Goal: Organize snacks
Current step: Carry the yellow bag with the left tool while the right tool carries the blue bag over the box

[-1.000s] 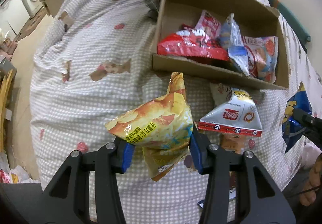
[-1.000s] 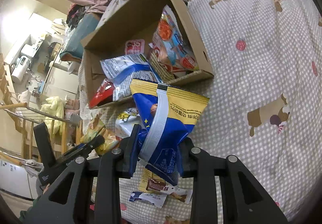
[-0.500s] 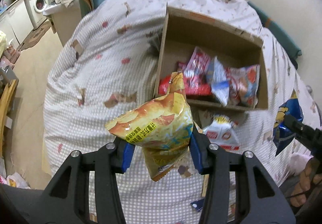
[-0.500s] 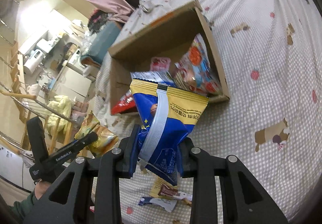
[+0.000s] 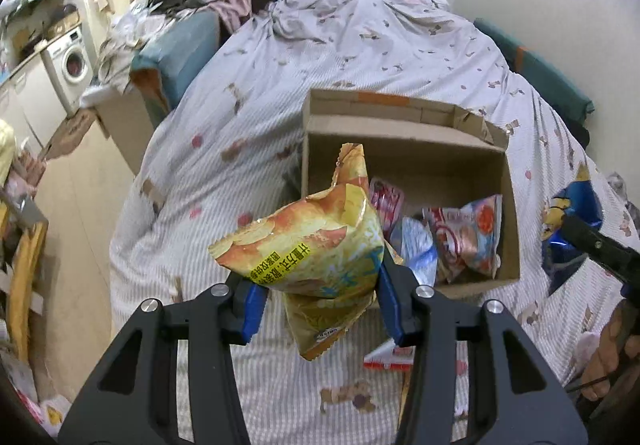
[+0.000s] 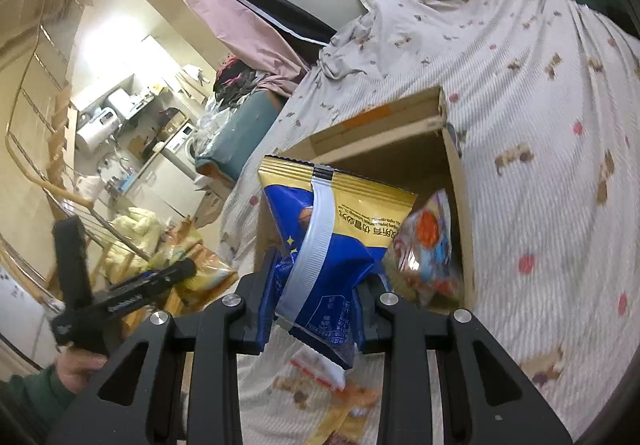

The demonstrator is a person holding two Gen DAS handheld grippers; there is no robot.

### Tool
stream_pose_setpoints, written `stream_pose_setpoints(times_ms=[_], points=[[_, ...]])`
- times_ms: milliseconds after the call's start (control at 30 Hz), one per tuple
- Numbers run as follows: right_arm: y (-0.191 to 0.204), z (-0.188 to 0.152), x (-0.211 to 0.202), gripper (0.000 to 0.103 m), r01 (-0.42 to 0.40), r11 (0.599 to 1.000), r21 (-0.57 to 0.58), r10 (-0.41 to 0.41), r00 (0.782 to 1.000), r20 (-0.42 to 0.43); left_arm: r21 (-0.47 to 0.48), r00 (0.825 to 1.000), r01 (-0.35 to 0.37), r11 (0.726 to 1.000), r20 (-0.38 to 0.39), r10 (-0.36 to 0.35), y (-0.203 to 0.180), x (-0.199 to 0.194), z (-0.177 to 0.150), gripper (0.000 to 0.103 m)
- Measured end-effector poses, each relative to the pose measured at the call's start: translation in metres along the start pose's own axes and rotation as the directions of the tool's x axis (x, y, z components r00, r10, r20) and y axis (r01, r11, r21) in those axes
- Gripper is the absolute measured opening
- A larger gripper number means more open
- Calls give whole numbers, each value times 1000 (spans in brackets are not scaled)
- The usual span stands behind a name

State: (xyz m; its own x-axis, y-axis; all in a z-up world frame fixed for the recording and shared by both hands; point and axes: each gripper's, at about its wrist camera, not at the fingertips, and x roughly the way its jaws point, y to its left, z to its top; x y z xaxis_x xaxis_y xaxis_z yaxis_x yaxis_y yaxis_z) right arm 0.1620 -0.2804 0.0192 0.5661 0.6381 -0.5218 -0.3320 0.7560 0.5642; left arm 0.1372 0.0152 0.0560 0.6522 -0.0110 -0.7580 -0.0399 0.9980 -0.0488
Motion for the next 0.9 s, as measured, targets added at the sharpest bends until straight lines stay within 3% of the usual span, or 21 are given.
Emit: stream_pose_setpoints(times_ms=[267,400,700,900], points=[[-8,24,32,32,58,997,-47,-58,998,-10,44,999,-30,999,34,28,-17,26,43,44],[-14,32,49,32,74,996,-47,-75,997,-25,57,999,-37,998,14,36,-27,53,55,44],[-29,30,81,32,141,989,-51,-145,984,-100,76,999,-20,997,-28,22,-45,100,61,44],[-34,26,92,32,141,990,-22,-143,981,-129,69,998,-16,998,-57,20,-50,120,60,44]])
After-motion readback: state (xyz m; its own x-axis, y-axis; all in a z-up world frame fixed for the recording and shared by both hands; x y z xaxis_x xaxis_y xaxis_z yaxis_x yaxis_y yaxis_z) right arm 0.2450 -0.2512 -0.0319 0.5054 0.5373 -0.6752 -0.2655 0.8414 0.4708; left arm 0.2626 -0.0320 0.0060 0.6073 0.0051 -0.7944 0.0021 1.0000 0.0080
